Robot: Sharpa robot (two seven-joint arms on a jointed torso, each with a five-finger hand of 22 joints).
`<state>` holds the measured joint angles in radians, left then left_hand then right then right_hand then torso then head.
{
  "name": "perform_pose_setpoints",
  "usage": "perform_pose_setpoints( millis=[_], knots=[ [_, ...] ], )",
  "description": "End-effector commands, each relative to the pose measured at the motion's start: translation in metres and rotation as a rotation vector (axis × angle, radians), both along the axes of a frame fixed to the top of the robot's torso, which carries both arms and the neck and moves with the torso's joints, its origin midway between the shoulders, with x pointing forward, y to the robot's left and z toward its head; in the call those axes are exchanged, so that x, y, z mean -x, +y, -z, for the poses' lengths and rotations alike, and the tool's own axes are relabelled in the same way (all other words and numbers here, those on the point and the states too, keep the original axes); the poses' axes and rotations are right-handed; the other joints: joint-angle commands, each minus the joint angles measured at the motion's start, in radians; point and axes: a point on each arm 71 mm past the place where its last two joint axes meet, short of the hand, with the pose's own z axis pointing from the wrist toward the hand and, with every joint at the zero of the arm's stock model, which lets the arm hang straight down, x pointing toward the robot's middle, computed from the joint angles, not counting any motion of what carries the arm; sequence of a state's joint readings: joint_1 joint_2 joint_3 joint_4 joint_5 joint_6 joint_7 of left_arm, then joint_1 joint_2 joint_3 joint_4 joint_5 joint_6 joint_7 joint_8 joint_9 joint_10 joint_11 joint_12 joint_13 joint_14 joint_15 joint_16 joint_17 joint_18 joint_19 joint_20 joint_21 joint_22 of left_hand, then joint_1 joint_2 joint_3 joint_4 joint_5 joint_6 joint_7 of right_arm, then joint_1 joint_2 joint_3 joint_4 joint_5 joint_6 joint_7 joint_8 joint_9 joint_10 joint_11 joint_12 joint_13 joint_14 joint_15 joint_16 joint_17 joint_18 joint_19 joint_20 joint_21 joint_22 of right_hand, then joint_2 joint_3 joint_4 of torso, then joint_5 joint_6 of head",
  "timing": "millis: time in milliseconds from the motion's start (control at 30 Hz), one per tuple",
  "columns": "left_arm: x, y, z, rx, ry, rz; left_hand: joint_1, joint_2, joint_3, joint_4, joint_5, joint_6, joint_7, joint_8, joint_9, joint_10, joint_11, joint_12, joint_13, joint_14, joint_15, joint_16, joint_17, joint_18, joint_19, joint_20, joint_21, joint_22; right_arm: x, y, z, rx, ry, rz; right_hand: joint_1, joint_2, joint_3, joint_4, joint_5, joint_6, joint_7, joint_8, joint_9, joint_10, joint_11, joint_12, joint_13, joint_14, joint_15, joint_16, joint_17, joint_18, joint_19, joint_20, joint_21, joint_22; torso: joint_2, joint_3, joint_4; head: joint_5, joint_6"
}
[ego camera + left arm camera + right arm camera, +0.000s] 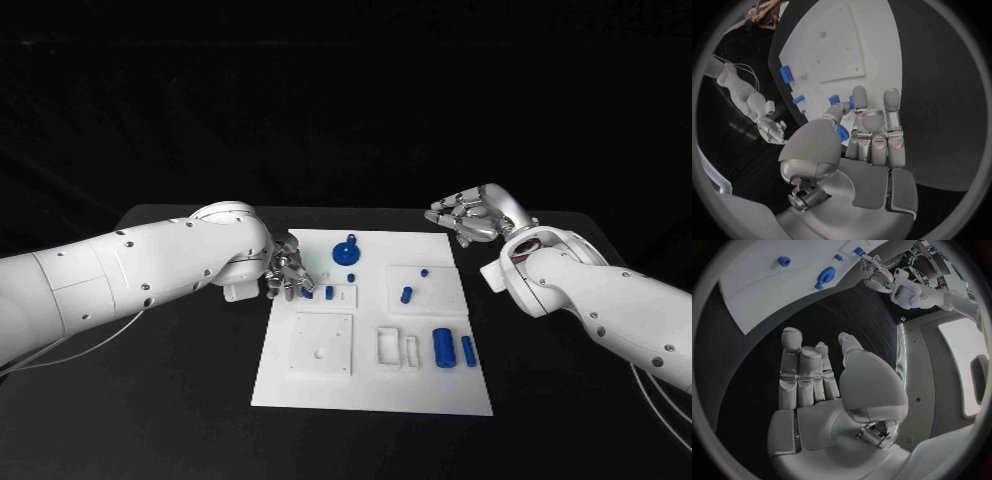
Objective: Assemble the parts on the task board
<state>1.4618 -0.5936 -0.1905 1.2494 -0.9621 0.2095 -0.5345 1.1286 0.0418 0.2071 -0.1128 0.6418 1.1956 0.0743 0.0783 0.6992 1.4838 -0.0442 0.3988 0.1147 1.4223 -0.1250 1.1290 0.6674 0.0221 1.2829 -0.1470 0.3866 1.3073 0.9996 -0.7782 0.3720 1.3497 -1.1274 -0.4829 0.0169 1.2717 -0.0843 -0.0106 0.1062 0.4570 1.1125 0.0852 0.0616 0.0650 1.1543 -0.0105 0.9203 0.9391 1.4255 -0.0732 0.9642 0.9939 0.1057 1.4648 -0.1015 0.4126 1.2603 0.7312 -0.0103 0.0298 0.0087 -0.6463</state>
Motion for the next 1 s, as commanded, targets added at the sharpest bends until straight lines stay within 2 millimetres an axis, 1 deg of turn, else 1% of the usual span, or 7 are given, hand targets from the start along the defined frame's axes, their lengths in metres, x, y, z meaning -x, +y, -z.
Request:
perform_pose_setpoints(
  millis=[33, 500, 733, 800, 867, 933, 1000],
  knots=[
    [0.0044, -0.0079, 0.0097, -0.008, 0.032, 0.014, -0.008, -0.002, 0.092, -0.091, -0.005, 0.093, -0.082, -0.007, 0.003, 0.031, -0.025, 0.008, 0.002, 0.001, -0.005, 0.008, 0.006, -0.005, 0.007, -0.002, -0.005, 0.018, 0.0002, 0.0015, -0.0001, 0.002, 0.000, -0.012, -0.002, -0.006, -0.002, 0.003, 0.004, -0.003, 0.002, 0.001, -0.001, -0.003, 0.001, 0.000, 0.001, -0.002, -0.002, -0.002, 0.001, 0.010, 0.043, 0.008, 0.006, -0.001, 0.000, 0.0000, -0.0005, 0.001, 0.000],
    [0.0045, -0.0129, 0.0101, -0.015, 0.040, 0.025, -0.006, -0.006, 0.081, -0.080, -0.018, 0.116, -0.089, -0.007, 0.013, 0.032, -0.025, 0.046, 0.014, 0.007, -0.006, 0.049, 0.061, -0.008, 0.011, -0.002, -0.003, 0.019, 0.0001, 0.0014, 0.0000, 0.002, 0.000, -0.012, -0.002, -0.006, -0.002, 0.003, 0.004, -0.003, 0.002, 0.001, -0.001, -0.003, 0.001, 0.000, 0.001, -0.002, -0.002, -0.002, 0.001, 0.010, 0.043, 0.008, 0.006, -0.001, 0.000, 0.0000, 0.0003, -0.002, -0.002],
    [0.0037, -0.0131, 0.0098, -0.016, 0.035, 0.021, -0.005, -0.008, 0.078, -0.075, -0.027, 0.113, -0.088, -0.009, 0.011, 0.032, -0.025, 0.042, 0.011, 0.003, -0.005, 0.044, 0.055, -0.007, 0.010, -0.001, -0.003, 0.019, -0.0001, 0.0017, 0.0002, 0.002, 0.000, -0.012, -0.002, -0.006, -0.002, 0.003, 0.004, -0.003, 0.002, 0.001, -0.001, -0.003, 0.001, 0.000, 0.001, -0.002, -0.002, -0.002, 0.001, 0.010, 0.043, 0.008, 0.006, -0.001, 0.001, -0.0002, 0.0007, -0.002, -0.001],
    [0.0032, -0.0124, 0.0097, -0.018, 0.033, 0.017, -0.006, -0.007, 0.071, -0.065, -0.070, 0.109, -0.089, -0.011, 0.004, 0.032, -0.025, 0.037, 0.009, 0.003, -0.003, 0.037, 0.047, -0.006, 0.009, 0.002, -0.005, 0.018, -0.0001, 0.0016, 0.0002, 0.002, 0.000, -0.012, -0.002, -0.006, -0.002, 0.003, 0.004, -0.003, 0.002, 0.001, -0.001, -0.003, 0.001, 0.000, 0.001, -0.002, -0.002, -0.002, 0.001, 0.010, 0.043, 0.008, 0.006, -0.001, 0.000, -0.0006, 0.0006, -0.002, -0.003],
    [0.0026, -0.0114, 0.0097, -0.022, 0.033, 0.012, -0.017, -0.015, 0.048, -0.040, -0.145, 0.081, -0.086, -0.014, -0.018, 0.031, -0.023, 0.024, 0.005, -0.003, 0.000, 0.018, 0.018, -0.006, 0.008, 0.005, -0.010, 0.015, -0.0002, 0.0014, 0.0002, 0.002, 0.000, -0.011, -0.002, -0.006, -0.002, 0.003, 0.004, -0.003, 0.002, 0.001, -0.001, -0.003, 0.001, 0.000, 0.001, -0.002, -0.002, -0.002, 0.001, 0.010, 0.043, 0.008, 0.006, -0.001, 0.000, -0.0007, 0.0005, -0.002, -0.003],
    [0.0020, -0.0104, 0.0096, -0.025, 0.031, 0.006, -0.014, -0.030, 0.019, 0.002, -0.166, 0.076, -0.087, -0.013, -0.067, 0.031, -0.023, 0.010, 0.004, -0.005, 0.000, 0.005, 0.000, -0.008, 0.009, 0.006, -0.019, 0.013, -0.0002, 0.0013, 0.0003, 0.001, 0.000, -0.011, -0.002, -0.006, -0.002, 0.003, 0.004, -0.003, 0.002, 0.001, -0.001, -0.003, 0.001, 0.000, 0.001, -0.002, -0.002, -0.002, 0.001, 0.010, 0.043, 0.008, 0.006, -0.001, 0.001, -0.0007, 0.0003, -0.002, -0.003],
    [0.0016, -0.0095, 0.0096, -0.026, 0.029, 0.002, -0.020, -0.043, -0.003, 0.029, -0.206, 0.065, -0.086, -0.014, -0.094, 0.030, -0.022, -0.001, 0.002, -0.011, -0.001, -0.006, -0.019, -0.010, 0.009, 0.005, -0.025, 0.012, -0.0003, 0.0013, 0.0003, 0.001, 0.000, -0.011, -0.004, -0.006, -0.003, 0.003, 0.004, -0.004, 0.002, 0.000, -0.001, -0.005, 0.001, -0.002, -0.001, -0.002, -0.002, -0.005, 0.000, 0.010, 0.042, 0.008, 0.001, -0.005, 0.000, -0.0007, -0.0006, -0.002, -0.002]
  ],
)
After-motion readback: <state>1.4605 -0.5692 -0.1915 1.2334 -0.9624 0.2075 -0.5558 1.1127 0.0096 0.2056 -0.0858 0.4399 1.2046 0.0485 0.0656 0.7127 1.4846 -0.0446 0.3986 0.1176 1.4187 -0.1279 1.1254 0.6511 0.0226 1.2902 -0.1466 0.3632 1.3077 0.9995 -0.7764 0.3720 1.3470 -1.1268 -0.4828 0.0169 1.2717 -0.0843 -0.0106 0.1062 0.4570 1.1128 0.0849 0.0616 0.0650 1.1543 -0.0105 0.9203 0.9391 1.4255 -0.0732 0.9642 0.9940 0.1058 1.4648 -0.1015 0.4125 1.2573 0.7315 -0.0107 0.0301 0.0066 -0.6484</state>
